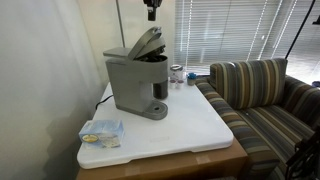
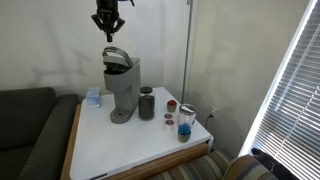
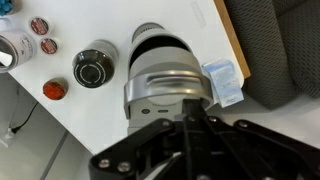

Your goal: Close the coffee machine chamber

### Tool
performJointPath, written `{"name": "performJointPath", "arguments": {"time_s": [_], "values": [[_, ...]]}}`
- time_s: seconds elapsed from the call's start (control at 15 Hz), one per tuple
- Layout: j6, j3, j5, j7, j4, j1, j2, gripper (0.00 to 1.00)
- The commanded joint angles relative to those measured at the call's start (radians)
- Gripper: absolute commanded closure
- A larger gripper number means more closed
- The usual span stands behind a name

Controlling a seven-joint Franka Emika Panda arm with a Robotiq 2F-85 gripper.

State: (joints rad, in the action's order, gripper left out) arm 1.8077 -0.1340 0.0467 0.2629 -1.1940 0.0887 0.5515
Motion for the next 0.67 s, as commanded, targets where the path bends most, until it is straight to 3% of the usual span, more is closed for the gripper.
{"name": "performJointPath", "arguments": {"time_s": [0.0,0.6], "values": [[0.067,0.012,0.012,-0.029,0.005,-0.015,0.015,1.00],[0.084,0.007,0.049,-0.042,0.003,-0.022,0.032,1.00]]}}
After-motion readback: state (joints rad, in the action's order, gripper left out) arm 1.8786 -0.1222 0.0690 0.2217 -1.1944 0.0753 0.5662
